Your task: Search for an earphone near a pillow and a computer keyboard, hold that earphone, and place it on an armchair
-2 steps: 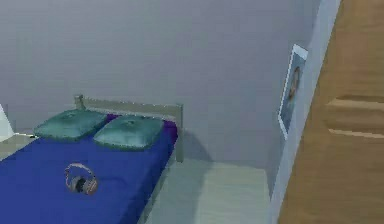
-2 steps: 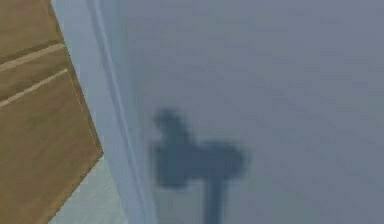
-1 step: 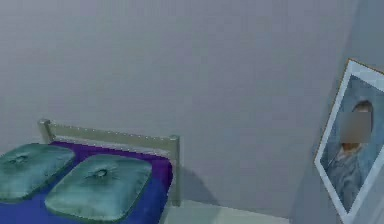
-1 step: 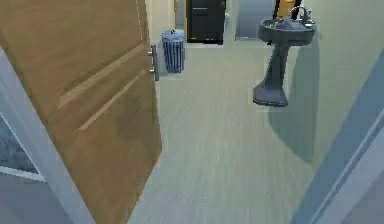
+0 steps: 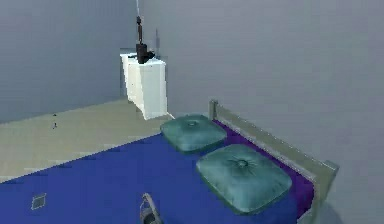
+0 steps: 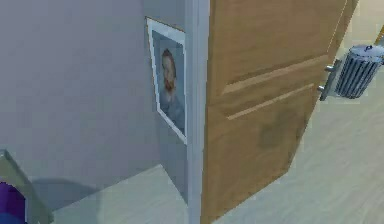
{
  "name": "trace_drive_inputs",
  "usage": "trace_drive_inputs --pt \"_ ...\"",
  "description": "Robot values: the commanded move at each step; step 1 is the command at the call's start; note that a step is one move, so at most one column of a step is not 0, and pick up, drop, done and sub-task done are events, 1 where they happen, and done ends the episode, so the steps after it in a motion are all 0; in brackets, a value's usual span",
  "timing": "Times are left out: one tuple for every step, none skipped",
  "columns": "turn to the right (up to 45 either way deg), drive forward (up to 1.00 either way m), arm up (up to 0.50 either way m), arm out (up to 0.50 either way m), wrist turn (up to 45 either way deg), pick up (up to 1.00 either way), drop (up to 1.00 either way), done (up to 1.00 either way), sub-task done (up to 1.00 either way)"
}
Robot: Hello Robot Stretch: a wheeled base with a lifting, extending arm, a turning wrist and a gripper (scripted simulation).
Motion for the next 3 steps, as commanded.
trace_drive_inputs --pt "-45.0 0.0 0.0 0.0 0.0 0.0 0.0 0.0 0.0" --pt "-45.0 0.0 0.0 0.0 0.0 0.0 0.0 0.0 0.0" --pt "-12.0 0.0 0.0 0.0 0.0 0.0 0.0 0.0 0.0"
